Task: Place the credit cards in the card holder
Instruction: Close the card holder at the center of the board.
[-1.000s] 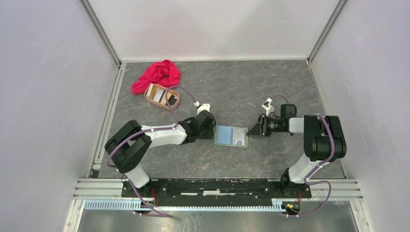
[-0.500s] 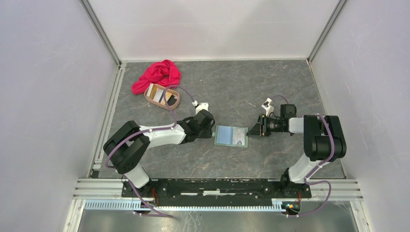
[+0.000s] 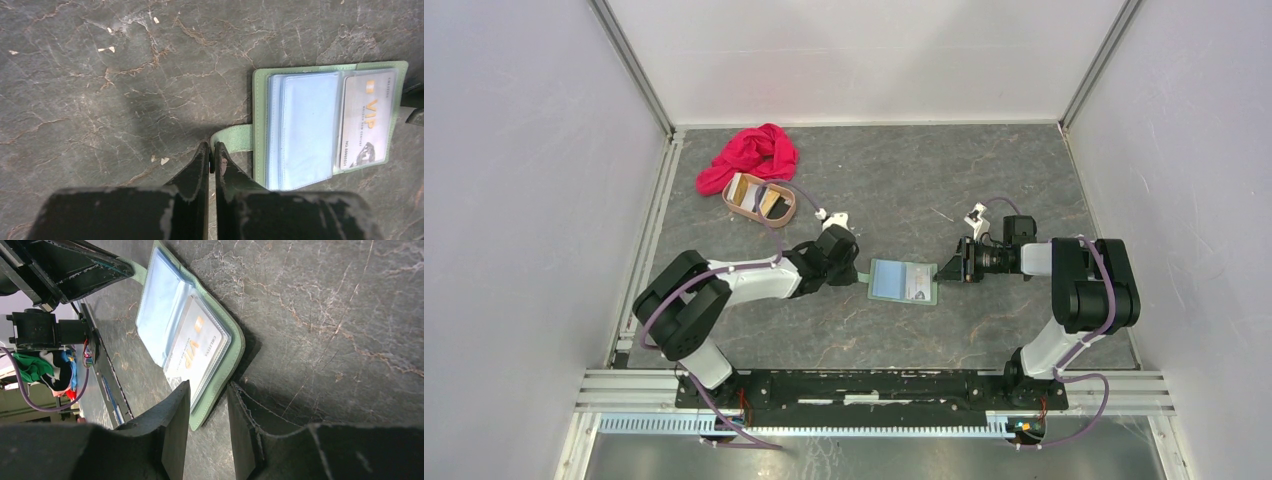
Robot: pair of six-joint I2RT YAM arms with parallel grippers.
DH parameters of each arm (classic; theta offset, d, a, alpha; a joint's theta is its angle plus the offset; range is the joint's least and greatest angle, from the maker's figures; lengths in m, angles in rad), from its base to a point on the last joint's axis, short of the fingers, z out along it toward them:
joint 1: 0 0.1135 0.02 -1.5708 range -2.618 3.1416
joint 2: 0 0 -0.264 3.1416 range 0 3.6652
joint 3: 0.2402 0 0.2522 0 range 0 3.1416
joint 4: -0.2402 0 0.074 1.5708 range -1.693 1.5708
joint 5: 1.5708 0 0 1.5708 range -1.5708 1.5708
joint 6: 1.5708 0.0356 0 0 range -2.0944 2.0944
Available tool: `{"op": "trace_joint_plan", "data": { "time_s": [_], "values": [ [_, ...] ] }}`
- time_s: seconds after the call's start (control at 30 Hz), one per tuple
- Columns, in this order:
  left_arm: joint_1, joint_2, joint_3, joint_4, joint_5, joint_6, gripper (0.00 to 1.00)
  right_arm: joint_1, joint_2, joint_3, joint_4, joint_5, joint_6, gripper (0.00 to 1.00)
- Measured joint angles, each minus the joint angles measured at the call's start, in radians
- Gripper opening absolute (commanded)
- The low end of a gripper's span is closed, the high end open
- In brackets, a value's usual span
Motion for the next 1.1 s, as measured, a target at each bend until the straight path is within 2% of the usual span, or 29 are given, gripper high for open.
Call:
{"op": "trace_joint_plan", "data": {
  "time_s": [0.27, 0.37, 0.53, 0.63, 0.83, 1.1],
  "values": [
    [0.033, -0.028, -0.056, 0.104, 0.109, -0.001, 0.02, 0.007, 0.002, 0.0, 0.001, 0.002, 0.001, 0.39],
    [0.035, -0.055, -0.079, 0.154, 0.163, -0.001, 0.02, 0.01, 0.006, 0.0, 0.005, -0.001, 0.002, 0.35],
    [0.035, -0.087, -0.114, 0.213, 0.22, -0.001, 0.02, 0.019, 0.021, 0.0, 0.011, -0.002, 0.006, 0.09],
    [0.036, -0.096, -0.133, 0.237, 0.246, -0.002, 0.02, 0.021, 0.023, 0.0, 0.012, -0.001, 0.013, 0.01],
    [0.036, -0.102, -0.166, 0.29, 0.309, -0.022, 0.02, 0.021, 0.002, 0.0, 0.011, -0.001, 0.016, 0.0],
    [0.036, -0.105, -0.188, 0.344, 0.369, -0.05, 0.02, 0.024, -0.104, 0.0, 0.027, -0.027, 0.016, 0.0]
  ]
}}
